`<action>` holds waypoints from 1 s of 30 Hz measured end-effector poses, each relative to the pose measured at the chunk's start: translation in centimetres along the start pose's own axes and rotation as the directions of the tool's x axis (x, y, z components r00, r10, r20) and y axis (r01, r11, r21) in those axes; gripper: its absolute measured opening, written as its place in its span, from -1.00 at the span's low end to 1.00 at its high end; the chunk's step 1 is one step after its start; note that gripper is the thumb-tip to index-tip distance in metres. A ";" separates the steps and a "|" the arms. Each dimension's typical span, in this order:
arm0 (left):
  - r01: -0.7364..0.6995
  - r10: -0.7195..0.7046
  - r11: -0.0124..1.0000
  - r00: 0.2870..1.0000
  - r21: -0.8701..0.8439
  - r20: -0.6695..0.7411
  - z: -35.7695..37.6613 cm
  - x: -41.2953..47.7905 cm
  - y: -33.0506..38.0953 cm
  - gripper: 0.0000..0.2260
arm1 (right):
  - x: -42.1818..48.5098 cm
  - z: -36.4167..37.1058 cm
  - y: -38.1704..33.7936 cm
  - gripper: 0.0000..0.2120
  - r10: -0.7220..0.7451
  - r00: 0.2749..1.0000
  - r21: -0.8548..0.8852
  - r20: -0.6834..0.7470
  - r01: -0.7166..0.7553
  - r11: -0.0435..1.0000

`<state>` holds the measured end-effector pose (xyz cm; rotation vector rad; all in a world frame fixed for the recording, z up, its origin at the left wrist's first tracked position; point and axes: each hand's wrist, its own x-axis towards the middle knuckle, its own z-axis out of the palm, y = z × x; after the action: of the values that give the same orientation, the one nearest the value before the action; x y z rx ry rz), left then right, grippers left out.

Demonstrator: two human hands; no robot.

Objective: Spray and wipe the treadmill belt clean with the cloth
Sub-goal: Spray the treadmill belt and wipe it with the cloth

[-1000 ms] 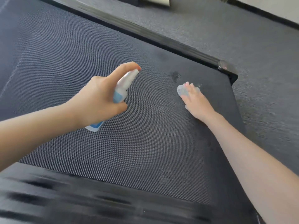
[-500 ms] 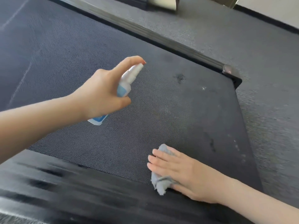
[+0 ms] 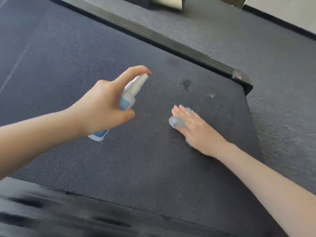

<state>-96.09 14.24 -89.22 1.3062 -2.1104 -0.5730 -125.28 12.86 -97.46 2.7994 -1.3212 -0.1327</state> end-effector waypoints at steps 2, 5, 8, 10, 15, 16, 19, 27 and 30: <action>-0.004 0.004 1.000 1.000 -0.008 -0.002 0.4 0.2 -0.1 -0.32 | 1.8 -0.2 2.2 -0.44 0.101 0.993 -0.002 0.066 -0.102 0.995; 0.008 -0.008 1.000 1.000 -0.002 0.006 0.7 0.4 -0.4 -0.31 | 3.8 -0.9 4.0 -0.52 0.274 0.961 0.158 0.048 -0.278 0.948; 0.015 -0.015 1.000 0.999 -0.016 0.028 0.8 0.4 -0.6 -0.30 | 5.6 -2.0 5.1 -0.53 0.506 0.860 0.375 0.064 -0.491 0.786; 0.016 -0.015 1.000 0.999 -0.012 0.033 0.8 0.4 -0.7 -0.30 | 6.5 -2.5 5.3 -0.52 0.565 0.822 0.368 0.077 -0.550 0.750; 0.012 -0.012 1.000 0.999 -0.008 0.038 0.7 0.7 -0.3 -0.30 | 6.8 -2.9 4.2 -0.51 0.568 0.817 0.362 0.104 -0.563 0.743; 0.005 -0.005 1.000 0.999 -0.008 0.042 0.7 0.7 -0.2 -0.30 | 6.6 -2.8 3.6 -0.49 0.531 0.840 0.376 0.107 -0.529 0.761; 0.002 -0.002 1.000 0.999 -0.013 0.033 0.8 0.9 -0.1 -0.30 | 5.2 -2.1 0.7 -0.46 0.341 0.939 0.396 0.037 -0.327 0.858; 0.019 -0.018 1.000 1.000 -0.016 0.021 1.0 1.8 -0.7 -0.30 | 4.8 -0.9 1.4 -0.49 0.305 0.952 0.339 0.010 -0.290 0.895; 0.015 -0.013 0.999 0.999 -0.037 0.044 1.2 2.6 -0.8 -0.31 | 6.2 -0.3 5.0 -0.49 0.406 0.913 0.327 0.046 -0.398 0.857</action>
<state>-97.28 11.59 -89.91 1.2995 -2.1171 -0.6496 -125.21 4.88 -97.16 2.6678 -2.0588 0.1549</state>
